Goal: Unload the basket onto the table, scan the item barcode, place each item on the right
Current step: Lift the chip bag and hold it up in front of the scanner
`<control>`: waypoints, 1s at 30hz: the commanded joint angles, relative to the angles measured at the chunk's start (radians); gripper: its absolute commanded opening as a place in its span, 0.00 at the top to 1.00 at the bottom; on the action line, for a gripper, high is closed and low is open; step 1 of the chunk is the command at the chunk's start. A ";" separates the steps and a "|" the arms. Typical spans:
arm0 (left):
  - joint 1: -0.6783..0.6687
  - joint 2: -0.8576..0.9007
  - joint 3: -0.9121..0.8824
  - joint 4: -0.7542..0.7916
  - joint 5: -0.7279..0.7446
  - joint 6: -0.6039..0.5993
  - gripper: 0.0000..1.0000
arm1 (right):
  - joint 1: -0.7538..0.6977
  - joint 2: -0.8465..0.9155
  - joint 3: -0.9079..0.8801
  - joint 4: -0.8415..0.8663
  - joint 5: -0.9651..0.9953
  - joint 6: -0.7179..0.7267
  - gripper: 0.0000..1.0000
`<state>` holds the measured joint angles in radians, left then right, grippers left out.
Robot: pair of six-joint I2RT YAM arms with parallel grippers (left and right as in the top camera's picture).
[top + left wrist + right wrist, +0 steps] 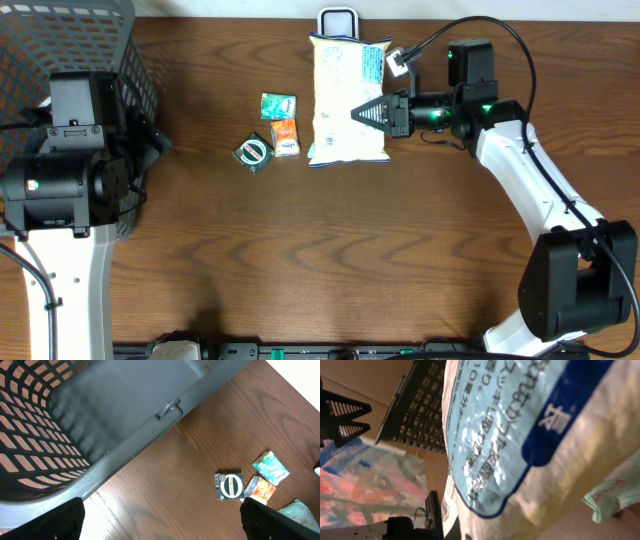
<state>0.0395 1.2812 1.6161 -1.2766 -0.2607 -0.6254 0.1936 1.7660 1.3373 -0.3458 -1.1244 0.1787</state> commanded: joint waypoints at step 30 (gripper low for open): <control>0.007 0.000 0.005 -0.003 -0.010 -0.005 0.02 | 0.011 -0.013 0.016 0.005 -0.003 -0.027 0.99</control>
<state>0.0395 1.2812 1.6161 -1.2762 -0.2607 -0.6254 0.2008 1.7660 1.3373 -0.3462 -1.1030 0.1719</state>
